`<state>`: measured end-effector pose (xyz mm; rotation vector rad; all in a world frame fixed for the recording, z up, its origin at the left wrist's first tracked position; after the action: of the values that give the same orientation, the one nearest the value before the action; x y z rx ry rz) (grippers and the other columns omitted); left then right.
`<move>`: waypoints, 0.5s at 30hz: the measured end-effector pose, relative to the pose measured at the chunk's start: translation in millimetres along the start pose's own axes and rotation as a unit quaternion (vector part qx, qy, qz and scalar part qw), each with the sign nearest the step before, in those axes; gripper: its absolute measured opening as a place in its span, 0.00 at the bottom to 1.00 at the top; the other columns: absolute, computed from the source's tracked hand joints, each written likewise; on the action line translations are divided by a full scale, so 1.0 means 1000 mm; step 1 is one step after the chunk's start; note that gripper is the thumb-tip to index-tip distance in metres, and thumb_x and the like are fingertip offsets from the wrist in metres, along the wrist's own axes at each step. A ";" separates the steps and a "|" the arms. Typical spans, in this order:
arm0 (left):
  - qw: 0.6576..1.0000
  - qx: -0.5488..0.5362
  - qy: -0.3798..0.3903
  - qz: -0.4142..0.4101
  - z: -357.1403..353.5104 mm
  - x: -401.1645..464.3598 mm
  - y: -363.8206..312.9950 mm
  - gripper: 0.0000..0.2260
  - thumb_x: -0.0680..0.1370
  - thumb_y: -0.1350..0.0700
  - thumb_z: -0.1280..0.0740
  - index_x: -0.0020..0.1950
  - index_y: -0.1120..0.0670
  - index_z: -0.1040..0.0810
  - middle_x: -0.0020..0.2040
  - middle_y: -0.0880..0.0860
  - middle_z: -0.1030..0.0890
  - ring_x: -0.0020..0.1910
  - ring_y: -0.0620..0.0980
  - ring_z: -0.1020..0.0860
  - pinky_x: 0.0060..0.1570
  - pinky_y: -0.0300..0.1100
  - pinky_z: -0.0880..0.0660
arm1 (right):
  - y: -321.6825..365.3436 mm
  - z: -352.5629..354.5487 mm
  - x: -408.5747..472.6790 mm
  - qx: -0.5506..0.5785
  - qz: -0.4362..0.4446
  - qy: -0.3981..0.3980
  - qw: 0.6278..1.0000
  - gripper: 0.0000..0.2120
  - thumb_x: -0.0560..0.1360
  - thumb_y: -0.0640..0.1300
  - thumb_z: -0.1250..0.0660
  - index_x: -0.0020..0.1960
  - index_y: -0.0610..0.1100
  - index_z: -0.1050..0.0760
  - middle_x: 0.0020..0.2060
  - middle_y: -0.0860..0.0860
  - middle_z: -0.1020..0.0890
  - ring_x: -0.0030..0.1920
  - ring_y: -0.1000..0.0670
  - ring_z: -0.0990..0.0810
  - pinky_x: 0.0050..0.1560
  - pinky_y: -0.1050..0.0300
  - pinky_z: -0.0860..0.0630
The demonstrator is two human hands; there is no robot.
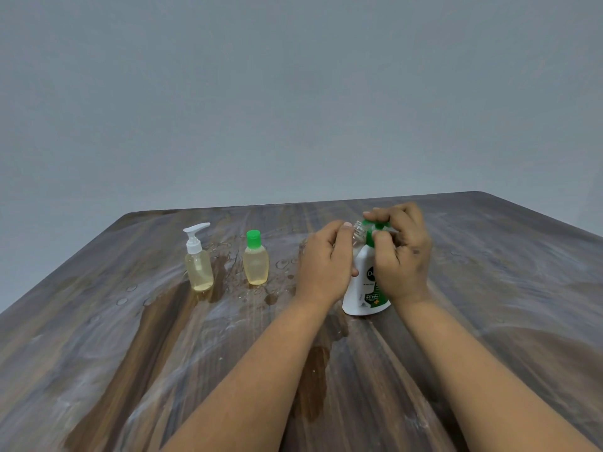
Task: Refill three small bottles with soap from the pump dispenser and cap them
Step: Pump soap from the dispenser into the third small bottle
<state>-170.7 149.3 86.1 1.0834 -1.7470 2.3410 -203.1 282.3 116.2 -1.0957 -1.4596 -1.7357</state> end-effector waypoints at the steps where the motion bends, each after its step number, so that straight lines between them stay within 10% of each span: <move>1: 1.000 -0.001 0.001 0.000 0.000 0.000 0.000 0.16 0.80 0.48 0.44 0.38 0.55 0.26 0.32 0.55 0.23 0.24 0.46 0.23 0.31 0.56 0.24 | 0.001 0.000 0.000 0.000 0.001 0.001 1.000 0.14 0.67 0.34 0.41 0.46 0.39 0.19 0.45 0.52 0.25 0.45 0.44 0.22 0.43 0.57 0.26; 15: 1.000 -0.010 -0.007 0.001 0.001 0.000 -0.001 0.17 0.79 0.48 0.45 0.39 0.56 0.25 0.33 0.57 0.23 0.24 0.48 0.23 0.29 0.48 0.27 | 0.007 0.000 -0.002 0.026 0.016 0.010 0.999 0.16 0.69 0.33 0.41 0.51 0.39 0.19 0.50 0.51 0.25 0.52 0.61 0.25 0.52 0.68 0.28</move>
<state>-170.2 148.5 87.0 1.0977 -1.7741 2.3169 -195.9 280.8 118.1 -1.0670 -1.4594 -1.6723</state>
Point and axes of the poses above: each hand's wrist, its own x-axis towards the middle knuckle, its own z-axis out of the back of the hand, y = z × x, the point moved 8 cm from there along x, towards the middle knuckle
